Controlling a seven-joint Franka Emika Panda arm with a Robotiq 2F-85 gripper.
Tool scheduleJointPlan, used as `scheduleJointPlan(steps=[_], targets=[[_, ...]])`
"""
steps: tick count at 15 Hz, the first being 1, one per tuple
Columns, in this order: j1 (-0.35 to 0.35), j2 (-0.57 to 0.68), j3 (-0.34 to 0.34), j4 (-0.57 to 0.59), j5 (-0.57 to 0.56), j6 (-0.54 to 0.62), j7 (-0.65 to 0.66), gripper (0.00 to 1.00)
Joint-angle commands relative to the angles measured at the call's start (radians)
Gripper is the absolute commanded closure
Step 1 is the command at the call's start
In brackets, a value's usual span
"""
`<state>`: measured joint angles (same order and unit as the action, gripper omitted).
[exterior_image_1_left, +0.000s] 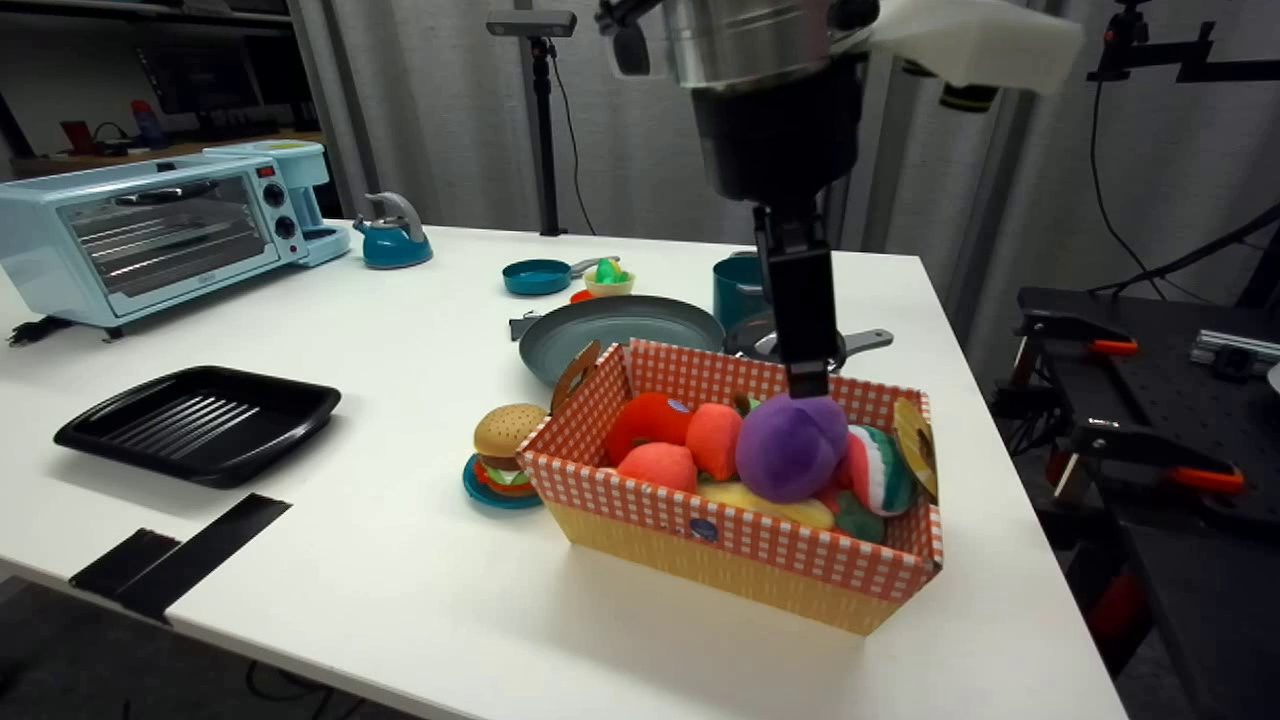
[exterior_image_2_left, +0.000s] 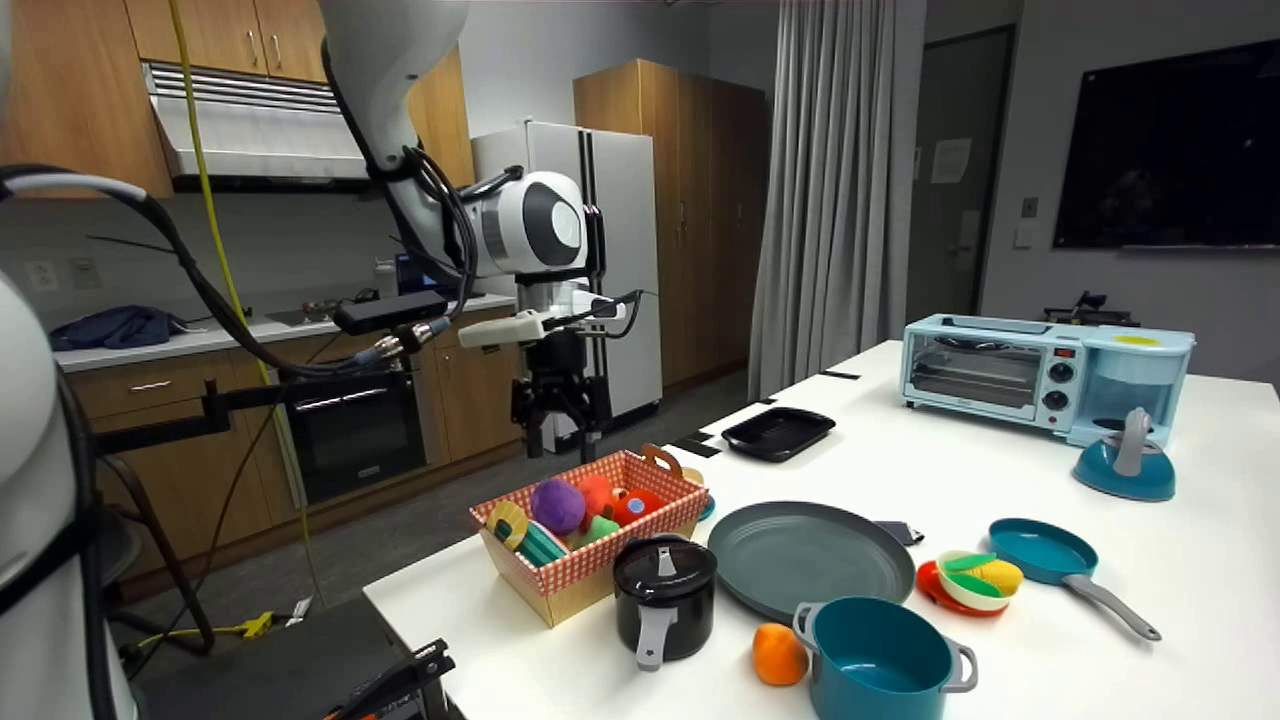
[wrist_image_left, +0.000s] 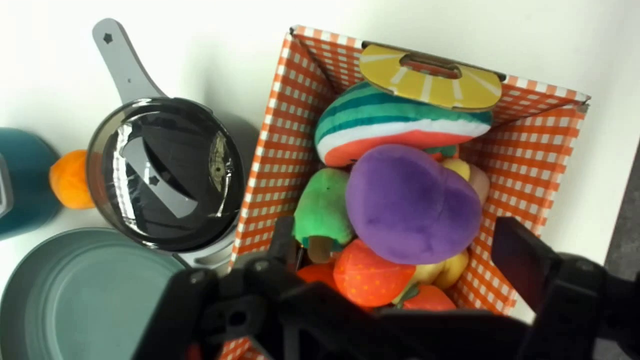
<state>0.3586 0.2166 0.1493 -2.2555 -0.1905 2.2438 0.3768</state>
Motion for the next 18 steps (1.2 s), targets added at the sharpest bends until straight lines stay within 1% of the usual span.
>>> scheduleJointPlan(steps=[1, 7, 10, 13, 14, 15, 18], targets=[[-0.042, -0.187, 0.015, -0.122, 0.039, 0.013, 0.020, 0.00], [-0.130, -0.492, -0.003, -0.286, 0.085, -0.036, -0.060, 0.00], [-0.171, -0.643, -0.024, -0.363, 0.119, -0.095, -0.110, 0.00], [-0.199, -0.761, -0.061, -0.417, 0.155, -0.176, -0.186, 0.00], [-0.211, -0.792, -0.078, -0.428, 0.161, -0.205, -0.218, 0.00], [-0.215, -0.671, -0.031, -0.363, 0.132, -0.162, -0.160, 0.00], [-0.228, -0.737, -0.055, -0.397, 0.141, -0.188, -0.201, 0.00]])
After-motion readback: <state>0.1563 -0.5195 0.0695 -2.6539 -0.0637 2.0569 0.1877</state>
